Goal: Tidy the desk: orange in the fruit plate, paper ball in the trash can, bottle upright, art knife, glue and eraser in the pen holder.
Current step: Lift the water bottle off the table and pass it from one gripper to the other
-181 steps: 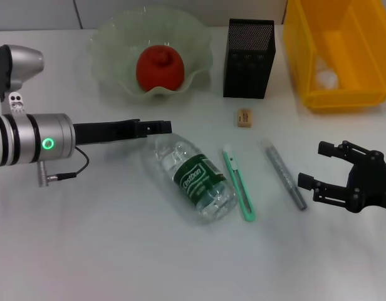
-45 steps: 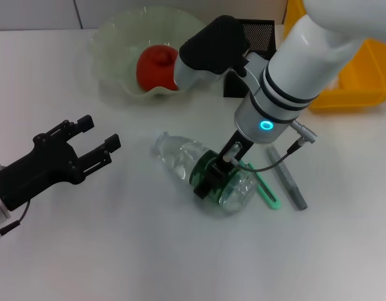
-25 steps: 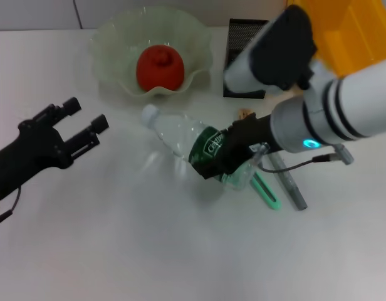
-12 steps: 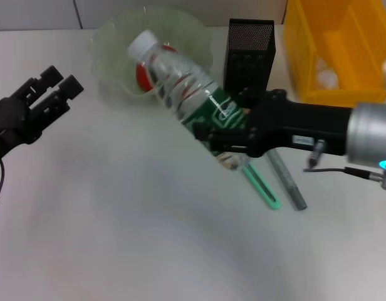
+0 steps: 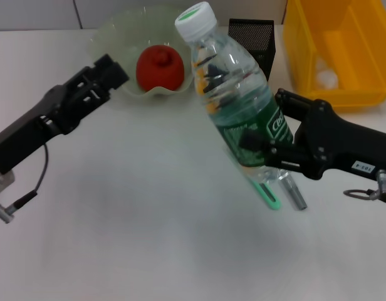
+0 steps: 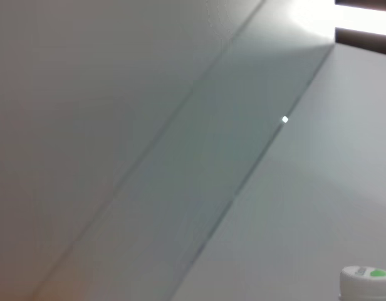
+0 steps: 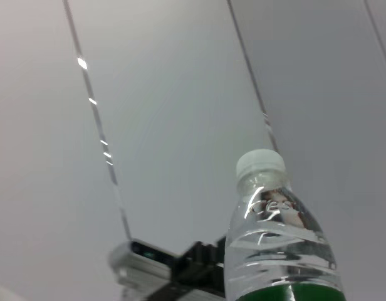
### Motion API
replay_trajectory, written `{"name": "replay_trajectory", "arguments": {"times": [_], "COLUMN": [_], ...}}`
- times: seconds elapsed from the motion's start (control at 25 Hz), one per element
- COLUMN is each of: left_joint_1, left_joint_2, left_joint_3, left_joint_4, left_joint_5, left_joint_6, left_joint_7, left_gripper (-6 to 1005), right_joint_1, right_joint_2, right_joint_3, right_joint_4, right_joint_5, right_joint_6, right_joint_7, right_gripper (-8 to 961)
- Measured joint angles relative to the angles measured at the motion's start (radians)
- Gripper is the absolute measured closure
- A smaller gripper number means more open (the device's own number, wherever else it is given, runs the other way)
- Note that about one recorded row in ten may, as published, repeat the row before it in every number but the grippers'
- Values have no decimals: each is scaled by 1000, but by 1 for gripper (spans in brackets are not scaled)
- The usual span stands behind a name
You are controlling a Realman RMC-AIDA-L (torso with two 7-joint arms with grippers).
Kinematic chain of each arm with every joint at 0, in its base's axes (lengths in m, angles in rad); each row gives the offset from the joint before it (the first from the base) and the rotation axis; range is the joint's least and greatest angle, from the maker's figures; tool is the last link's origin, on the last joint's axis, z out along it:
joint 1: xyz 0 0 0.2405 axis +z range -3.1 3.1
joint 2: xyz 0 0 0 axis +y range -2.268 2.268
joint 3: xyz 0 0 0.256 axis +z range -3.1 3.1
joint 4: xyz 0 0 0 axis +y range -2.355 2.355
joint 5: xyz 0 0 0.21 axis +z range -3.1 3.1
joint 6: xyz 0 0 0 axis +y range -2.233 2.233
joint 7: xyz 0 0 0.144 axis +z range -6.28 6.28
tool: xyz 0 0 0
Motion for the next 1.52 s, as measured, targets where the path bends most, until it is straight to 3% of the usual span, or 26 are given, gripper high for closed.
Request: {"name": "replay_trajectory", "arguments": {"times": [0.28, 0.76, 1.2, 1.52], "left_joint_1": [-46, -52, -86, -95], "left_joint_2": [-7, -7, -14, -14], "left_joint_3": [2, -1, 2, 2], "left_joint_4": [-5, -6, -50, -62], "left_joint_5": [48, 45, 45, 45], "left_joint_6": [10, 59, 78, 82], "left_joint_7": [3, 3, 14, 26], "left_gripper": [254, 275, 294, 308], "right_joint_1": [54, 89, 185, 202], "right_joint_2": [1, 3, 7, 8], "right_joint_3": [4, 13, 1, 2], "right_joint_4": [46, 92, 202, 219], "right_joint_5": [-60, -54, -56, -57], "right_joint_6": [-7, -6, 17, 17], "right_joint_7": [-3, -11, -26, -27], "right_gripper": [192, 194, 194, 195]}}
